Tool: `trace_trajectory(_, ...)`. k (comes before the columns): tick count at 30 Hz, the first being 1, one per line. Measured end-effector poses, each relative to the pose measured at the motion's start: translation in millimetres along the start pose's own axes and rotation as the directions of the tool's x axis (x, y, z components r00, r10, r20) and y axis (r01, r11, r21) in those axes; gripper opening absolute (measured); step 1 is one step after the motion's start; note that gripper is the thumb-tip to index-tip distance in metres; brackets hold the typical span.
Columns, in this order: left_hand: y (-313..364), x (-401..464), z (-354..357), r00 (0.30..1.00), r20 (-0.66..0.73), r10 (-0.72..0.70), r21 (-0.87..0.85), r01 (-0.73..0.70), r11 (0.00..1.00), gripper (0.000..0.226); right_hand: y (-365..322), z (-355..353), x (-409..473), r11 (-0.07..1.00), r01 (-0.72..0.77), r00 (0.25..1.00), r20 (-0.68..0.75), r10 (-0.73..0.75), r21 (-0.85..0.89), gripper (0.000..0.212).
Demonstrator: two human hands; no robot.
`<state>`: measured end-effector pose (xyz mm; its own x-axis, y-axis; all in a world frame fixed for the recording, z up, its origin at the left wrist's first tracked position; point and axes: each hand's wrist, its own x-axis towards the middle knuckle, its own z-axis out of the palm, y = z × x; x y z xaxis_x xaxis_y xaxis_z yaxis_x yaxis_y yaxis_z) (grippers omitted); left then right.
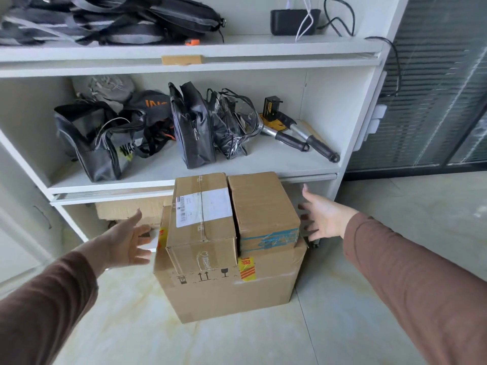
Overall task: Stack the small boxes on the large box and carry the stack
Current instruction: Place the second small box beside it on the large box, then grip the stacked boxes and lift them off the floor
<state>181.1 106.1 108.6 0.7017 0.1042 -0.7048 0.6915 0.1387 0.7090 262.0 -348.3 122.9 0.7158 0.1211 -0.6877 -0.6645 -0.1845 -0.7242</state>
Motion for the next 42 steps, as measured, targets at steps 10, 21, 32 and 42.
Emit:
trace_trajectory(10,-9.5,25.7,0.8,0.993,0.069,-0.09,-0.02,0.092,0.996,0.112,18.3,-4.2,32.4,0.993,-0.055,0.993,0.111,0.043,0.105,0.119)
trace_trajectory(21,21.1,-67.9,83.5,0.972,0.166,-0.165,0.057,0.158,0.986,0.103,32.0,-83.2,-88.8,0.969,-0.127,0.992,0.01,0.128,0.21,0.118)
trace_trajectory(32,86.7,-183.2,329.3,0.894,0.336,-0.295,0.187,0.244,0.952,0.097,12.0,-312.7,-270.0,0.91,-0.174,0.95,-0.18,0.256,0.376,0.112)
trace_trajectory(42,132.7,-157.4,561.5,0.852,0.438,-0.287,0.22,0.208,0.953,0.099,-28.2,-542.6,-269.6,0.914,-0.128,0.923,-0.292,0.252,0.385,0.124)
